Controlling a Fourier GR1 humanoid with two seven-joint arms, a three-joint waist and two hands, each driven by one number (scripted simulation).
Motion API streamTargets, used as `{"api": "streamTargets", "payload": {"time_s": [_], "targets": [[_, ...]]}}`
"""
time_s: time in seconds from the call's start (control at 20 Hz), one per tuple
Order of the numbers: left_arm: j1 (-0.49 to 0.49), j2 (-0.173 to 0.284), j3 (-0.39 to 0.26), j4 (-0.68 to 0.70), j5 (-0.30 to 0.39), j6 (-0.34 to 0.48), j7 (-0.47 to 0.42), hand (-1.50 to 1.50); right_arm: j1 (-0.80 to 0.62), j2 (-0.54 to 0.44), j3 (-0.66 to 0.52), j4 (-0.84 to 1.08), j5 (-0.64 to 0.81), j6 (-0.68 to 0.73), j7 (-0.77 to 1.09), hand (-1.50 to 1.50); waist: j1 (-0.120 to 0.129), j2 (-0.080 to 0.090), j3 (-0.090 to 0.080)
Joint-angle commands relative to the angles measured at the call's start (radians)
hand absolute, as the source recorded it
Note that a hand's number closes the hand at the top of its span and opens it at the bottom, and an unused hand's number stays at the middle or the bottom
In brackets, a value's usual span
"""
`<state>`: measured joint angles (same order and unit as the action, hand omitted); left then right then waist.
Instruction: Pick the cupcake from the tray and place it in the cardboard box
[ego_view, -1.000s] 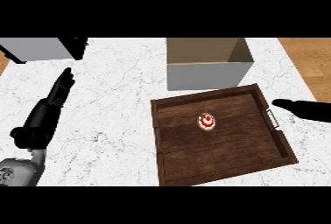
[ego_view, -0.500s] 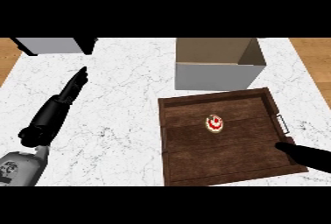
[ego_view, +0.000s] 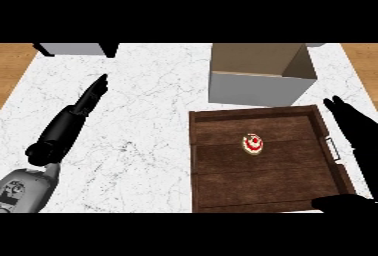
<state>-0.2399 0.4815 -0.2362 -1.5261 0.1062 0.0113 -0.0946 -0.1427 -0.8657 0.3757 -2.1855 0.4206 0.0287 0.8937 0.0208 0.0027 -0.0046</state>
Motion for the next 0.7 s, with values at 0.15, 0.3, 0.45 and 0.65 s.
{"api": "streamTargets", "payload": {"time_s": [0.15,0.3,0.45,0.65], "targets": [[-0.002,-0.027,-0.024,0.010,-0.011,-0.027,0.002,0.00,-0.287,0.128,0.173,0.078,-0.039,0.264,0.339,-1.50,0.027,0.003,0.000],[-0.034,-0.025,0.005,0.019,-0.013,-0.024,0.004,0.00,-0.329,0.226,0.247,0.143,-0.017,0.278,0.409,-1.50,0.011,0.000,0.001],[-0.019,-0.033,0.005,0.037,-0.025,-0.016,-0.007,0.00,-0.381,0.286,0.274,0.214,-0.034,0.301,0.466,-1.50,0.008,-0.002,0.001],[-0.052,-0.032,0.023,0.037,-0.037,-0.003,0.028,0.00,-0.404,0.384,0.294,0.307,-0.028,0.274,0.505,-1.50,-0.006,-0.003,0.002]]}}
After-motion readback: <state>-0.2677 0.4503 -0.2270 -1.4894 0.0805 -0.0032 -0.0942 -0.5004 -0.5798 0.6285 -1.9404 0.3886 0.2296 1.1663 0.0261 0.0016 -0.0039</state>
